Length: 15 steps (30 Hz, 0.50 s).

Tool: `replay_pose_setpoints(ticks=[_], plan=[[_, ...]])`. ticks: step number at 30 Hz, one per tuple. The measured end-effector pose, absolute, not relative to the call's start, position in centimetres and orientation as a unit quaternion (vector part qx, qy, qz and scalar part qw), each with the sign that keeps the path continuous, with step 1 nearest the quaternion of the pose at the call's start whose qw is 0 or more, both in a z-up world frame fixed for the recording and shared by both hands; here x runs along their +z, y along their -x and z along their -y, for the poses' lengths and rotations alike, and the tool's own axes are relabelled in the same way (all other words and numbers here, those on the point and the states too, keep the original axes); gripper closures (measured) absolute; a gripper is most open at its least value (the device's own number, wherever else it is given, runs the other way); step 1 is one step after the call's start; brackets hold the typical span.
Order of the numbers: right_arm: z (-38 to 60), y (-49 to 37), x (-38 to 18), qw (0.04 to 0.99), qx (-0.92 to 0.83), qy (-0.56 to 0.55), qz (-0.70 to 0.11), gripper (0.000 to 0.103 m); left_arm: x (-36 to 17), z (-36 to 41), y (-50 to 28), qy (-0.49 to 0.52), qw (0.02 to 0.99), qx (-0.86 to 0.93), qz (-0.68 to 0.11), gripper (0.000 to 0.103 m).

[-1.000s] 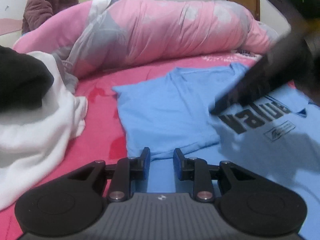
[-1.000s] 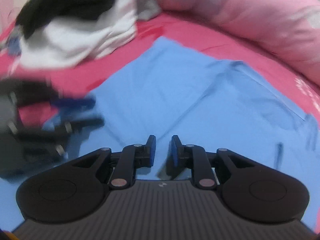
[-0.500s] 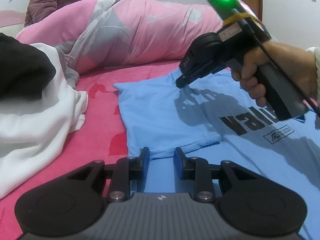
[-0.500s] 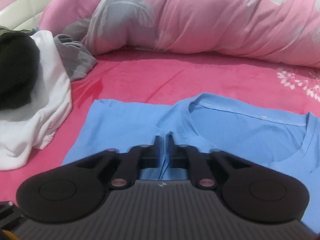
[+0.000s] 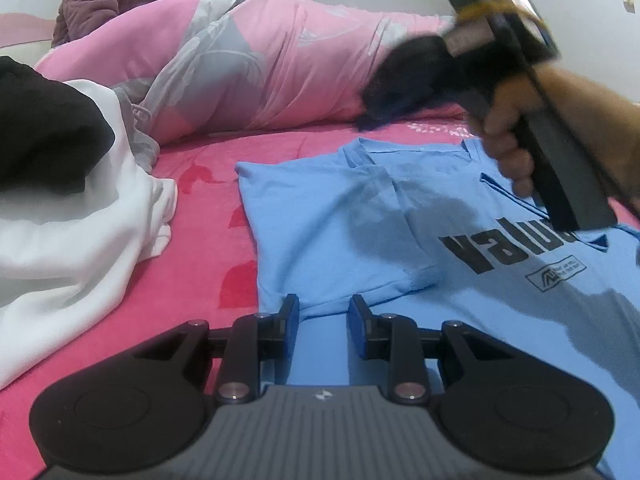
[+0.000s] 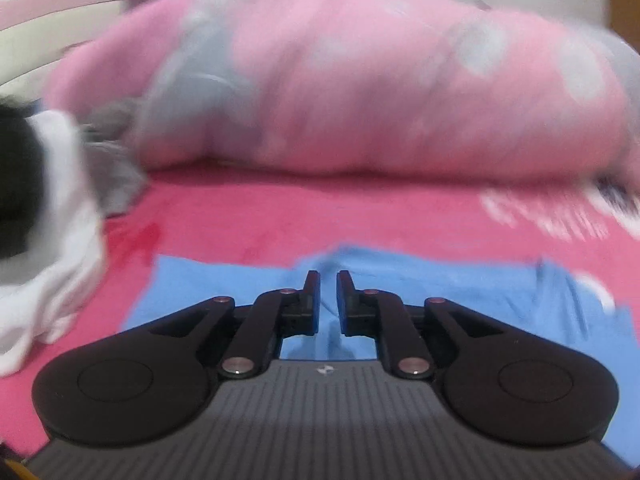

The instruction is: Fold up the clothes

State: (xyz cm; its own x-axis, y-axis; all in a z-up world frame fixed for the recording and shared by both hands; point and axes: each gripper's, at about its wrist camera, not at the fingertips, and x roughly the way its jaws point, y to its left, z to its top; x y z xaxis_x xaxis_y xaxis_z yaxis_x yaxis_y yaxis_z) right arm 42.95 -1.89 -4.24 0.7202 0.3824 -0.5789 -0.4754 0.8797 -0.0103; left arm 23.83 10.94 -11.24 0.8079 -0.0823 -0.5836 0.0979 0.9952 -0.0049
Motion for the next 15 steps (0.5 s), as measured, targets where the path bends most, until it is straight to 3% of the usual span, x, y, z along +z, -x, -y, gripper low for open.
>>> replay_pose_setpoints(ticks=[6,10,15], plan=[[-4.8,-44.0,-6.3,0.852,0.375,0.115,-0.347,0.097,-11.4,-10.9,-23.8,-0.013,0.951,-0.047,-0.304,0.074],[-5.1,-47.8,-8.9,0.867,0.321,0.103,-0.366,0.1,-11.5,-10.9,-23.8,-0.011,0.951,-0.048,-0.304,0.074],[-5.1,-47.5,-6.9,0.88,0.319,0.108,-0.336,0.097,-11.5,-10.8,-23.8,-0.011,0.952,-0.047,-0.303,0.074]])
